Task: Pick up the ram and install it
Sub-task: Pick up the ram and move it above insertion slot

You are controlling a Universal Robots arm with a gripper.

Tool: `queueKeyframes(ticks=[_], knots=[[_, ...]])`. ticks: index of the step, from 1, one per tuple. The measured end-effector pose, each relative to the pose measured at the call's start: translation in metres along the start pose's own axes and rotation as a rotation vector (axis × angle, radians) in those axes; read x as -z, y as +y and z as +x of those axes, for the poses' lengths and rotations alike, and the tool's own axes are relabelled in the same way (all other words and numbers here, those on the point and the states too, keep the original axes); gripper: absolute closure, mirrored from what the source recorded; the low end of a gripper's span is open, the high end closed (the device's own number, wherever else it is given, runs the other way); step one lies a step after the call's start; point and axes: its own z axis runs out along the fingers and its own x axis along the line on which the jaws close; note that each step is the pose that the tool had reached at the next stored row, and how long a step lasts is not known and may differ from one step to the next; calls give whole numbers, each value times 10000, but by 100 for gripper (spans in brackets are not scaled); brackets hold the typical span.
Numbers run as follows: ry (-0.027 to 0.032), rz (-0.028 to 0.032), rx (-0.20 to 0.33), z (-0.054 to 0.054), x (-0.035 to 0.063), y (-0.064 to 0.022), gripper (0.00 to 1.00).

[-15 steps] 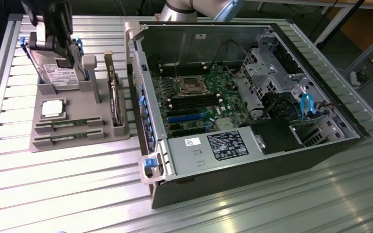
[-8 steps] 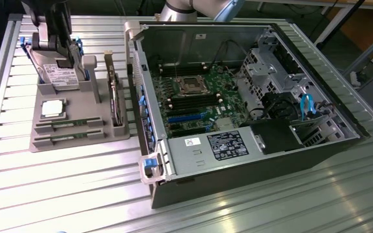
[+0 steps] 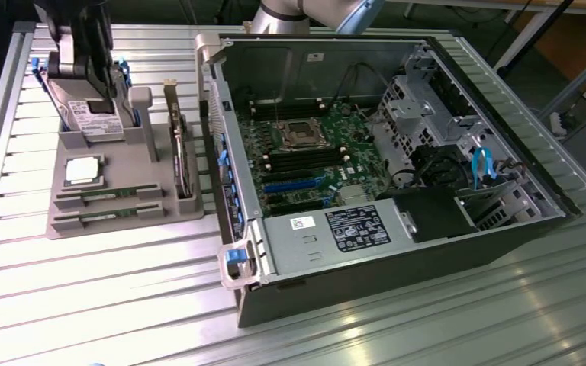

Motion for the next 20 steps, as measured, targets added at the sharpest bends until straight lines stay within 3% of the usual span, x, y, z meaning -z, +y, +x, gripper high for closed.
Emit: queueKeyframes(ticks=[8, 20], knots=[[-2, 2, 0, 106, -93, 9, 71], [-1, 1, 1, 184, -167, 0, 71]])
